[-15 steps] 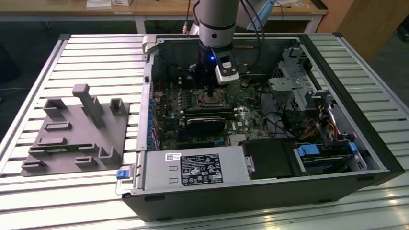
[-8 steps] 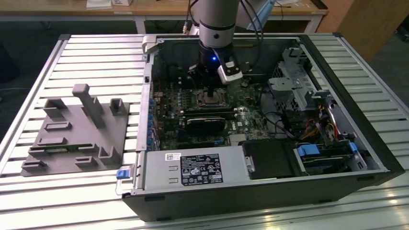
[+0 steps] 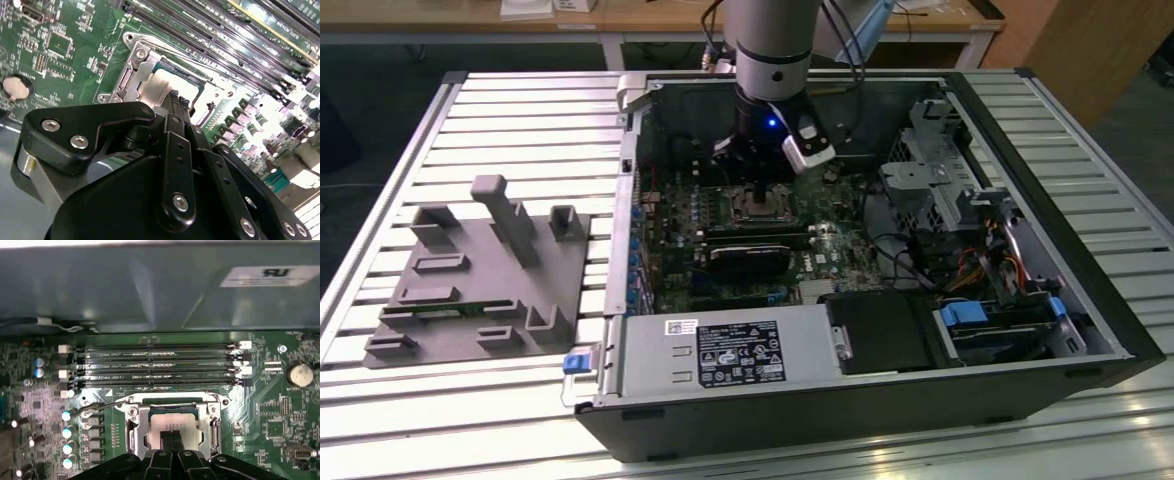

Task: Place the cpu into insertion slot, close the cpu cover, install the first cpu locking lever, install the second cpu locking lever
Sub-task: 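Close the cpu cover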

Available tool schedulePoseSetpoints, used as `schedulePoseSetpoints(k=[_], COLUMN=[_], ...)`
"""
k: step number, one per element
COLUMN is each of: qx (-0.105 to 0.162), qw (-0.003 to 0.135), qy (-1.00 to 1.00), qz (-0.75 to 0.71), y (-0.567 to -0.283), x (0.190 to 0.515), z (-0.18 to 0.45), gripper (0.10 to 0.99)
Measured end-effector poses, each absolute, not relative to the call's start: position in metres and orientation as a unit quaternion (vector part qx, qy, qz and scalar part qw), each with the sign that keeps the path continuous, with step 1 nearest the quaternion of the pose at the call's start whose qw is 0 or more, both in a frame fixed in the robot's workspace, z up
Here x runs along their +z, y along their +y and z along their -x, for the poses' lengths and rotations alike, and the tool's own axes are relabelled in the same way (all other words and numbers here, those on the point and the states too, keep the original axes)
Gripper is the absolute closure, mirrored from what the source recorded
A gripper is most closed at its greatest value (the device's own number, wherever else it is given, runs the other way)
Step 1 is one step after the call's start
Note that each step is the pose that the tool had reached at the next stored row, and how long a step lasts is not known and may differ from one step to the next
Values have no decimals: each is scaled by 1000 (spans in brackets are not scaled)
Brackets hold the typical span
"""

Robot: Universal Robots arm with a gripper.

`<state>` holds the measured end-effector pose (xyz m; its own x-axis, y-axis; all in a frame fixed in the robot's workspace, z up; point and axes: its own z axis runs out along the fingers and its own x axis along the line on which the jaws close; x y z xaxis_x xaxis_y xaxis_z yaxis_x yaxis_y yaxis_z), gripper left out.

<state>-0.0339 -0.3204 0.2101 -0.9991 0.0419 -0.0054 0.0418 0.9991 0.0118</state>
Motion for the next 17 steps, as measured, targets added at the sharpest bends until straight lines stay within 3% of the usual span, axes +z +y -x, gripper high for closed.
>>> schedulePoseSetpoints(k=[17], qx=[6], qw=[9], qy=[1000], qz=[-29], y=[-322], x=[207], z=[41], gripper=[980])
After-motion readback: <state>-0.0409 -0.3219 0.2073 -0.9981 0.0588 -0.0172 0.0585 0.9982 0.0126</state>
